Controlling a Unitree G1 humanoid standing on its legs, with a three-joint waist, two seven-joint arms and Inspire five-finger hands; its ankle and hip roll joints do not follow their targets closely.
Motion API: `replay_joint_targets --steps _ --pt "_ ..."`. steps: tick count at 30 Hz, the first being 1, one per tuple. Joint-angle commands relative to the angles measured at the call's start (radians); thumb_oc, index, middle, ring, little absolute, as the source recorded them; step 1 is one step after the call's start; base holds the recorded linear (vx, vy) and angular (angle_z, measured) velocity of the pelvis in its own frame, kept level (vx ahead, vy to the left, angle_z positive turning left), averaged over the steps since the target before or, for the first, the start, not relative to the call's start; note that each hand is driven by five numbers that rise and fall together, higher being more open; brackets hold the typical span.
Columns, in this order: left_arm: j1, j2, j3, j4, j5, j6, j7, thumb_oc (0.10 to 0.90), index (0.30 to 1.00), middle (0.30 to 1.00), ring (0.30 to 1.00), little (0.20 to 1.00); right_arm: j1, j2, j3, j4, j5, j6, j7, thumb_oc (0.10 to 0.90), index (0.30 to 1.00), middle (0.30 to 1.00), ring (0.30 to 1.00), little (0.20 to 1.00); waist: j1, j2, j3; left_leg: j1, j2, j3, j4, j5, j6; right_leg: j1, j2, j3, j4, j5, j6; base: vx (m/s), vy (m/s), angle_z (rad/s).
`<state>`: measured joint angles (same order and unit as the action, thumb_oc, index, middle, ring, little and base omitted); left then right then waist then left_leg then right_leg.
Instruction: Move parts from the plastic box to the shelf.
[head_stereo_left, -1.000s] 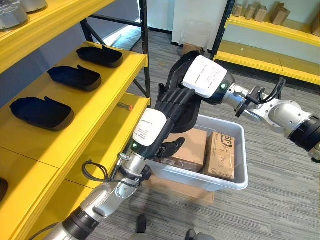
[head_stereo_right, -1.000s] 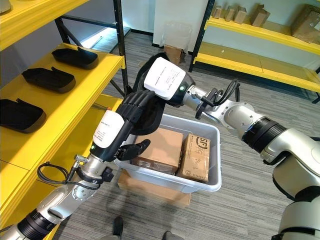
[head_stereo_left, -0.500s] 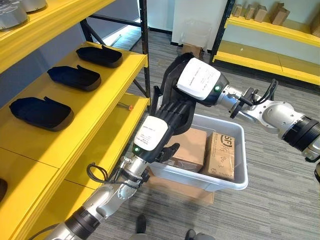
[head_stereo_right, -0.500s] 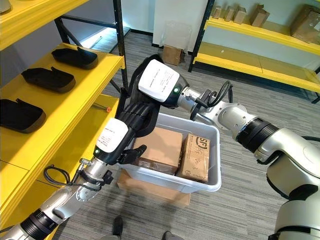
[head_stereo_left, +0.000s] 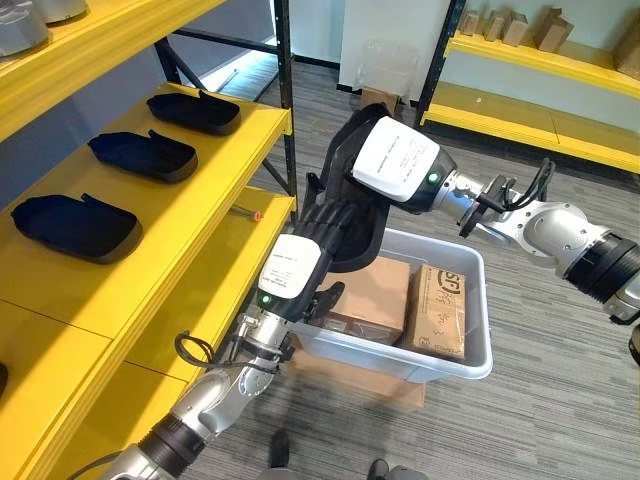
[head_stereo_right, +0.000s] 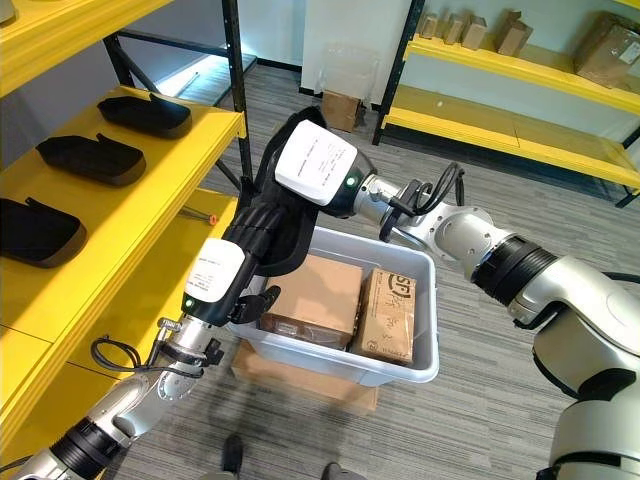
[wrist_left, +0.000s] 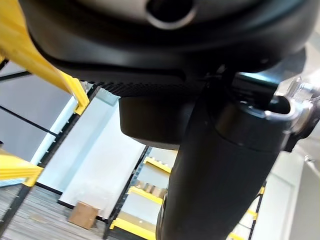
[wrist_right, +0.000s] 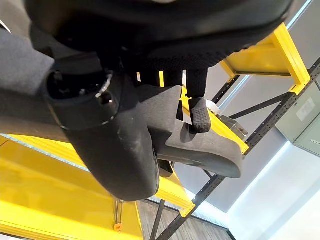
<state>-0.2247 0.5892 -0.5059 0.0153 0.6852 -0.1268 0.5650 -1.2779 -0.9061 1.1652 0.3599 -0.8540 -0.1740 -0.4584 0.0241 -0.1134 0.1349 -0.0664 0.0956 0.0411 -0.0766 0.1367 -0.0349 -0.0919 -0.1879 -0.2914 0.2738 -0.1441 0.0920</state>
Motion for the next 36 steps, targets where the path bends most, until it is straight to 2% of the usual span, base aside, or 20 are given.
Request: replay_joint_targets --steps 1,10,22,23,24,36 --pt "-0.060 0.020 0.079 0.009 0.007 0.029 0.077 0.900 1.000 1.000 1.000 1.000 -0.226 0.026 -0.111 0.015 0.055 0.099 -0.090 0.400 0.300 0.300 0.300 0.300 -0.009 -0.088 -0.076 0.154 0.098 0.010 -0.011 -0.192 -0.087 0.051 -0.077 0.095 -0.242 0.215 0.123 0.00 -0.001 -0.09" --pt "-0.094 -0.005 0.047 0.038 0.017 0.035 0.068 0.900 1.000 1.000 1.000 1.000 -0.232 0.049 -0.123 0.030 0.057 0.106 -0.085 0.400 0.300 0.300 0.300 0.300 -0.017 -0.092 -0.078 0.158 0.100 0.016 -0.011 -0.196 -0.086 0.047 -0.076 0.105 -0.241 0.216 0.122 0.00 -0.001 -0.01" --pt "-0.190 -0.051 -0.054 0.098 0.012 0.035 0.030 0.900 1.000 1.000 1.000 1.000 -0.259 0.134 -0.133 0.070 0.067 0.117 -0.086 0.400 0.300 0.300 0.300 0.300 -0.033 -0.107 -0.074 0.155 0.097 0.023 -0.011 -0.188 -0.082 0.035 -0.073 0.118 -0.238 0.221 0.117 0.00 0.000 0.00" --pt "-0.193 -0.056 -0.060 0.105 0.010 0.038 0.026 0.551 0.511 0.511 0.511 0.511 -0.258 0.139 -0.135 0.071 0.068 0.118 -0.086 0.400 0.300 0.300 0.300 0.300 -0.034 -0.106 -0.076 0.159 0.098 0.023 -0.011 -0.196 -0.082 0.038 -0.071 0.119 -0.238 0.214 0.119 0.00 0.000 0.00" --pt "-0.199 -0.061 -0.067 0.114 0.007 0.039 0.023 0.400 0.300 0.300 0.300 0.300 -0.258 0.146 -0.135 0.076 0.069 0.120 -0.085 0.400 0.300 0.300 0.300 0.300 -0.034 -0.108 -0.073 0.156 0.097 0.024 -0.011 -0.188 -0.082 0.034 -0.072 0.120 -0.237 0.221 0.116 0.00 0.000 0.00" --pt "-0.216 -0.078 -0.088 0.148 -0.001 0.037 0.011 0.400 0.300 0.300 0.300 0.300 -0.257 0.181 -0.156 0.097 0.078 0.129 -0.079 0.400 0.300 0.300 0.300 0.300 -0.040 -0.106 -0.074 0.162 0.096 0.030 -0.011 -0.191 -0.080 0.036 -0.071 0.128 -0.238 0.220 0.115 0.01 0.000 0.00"
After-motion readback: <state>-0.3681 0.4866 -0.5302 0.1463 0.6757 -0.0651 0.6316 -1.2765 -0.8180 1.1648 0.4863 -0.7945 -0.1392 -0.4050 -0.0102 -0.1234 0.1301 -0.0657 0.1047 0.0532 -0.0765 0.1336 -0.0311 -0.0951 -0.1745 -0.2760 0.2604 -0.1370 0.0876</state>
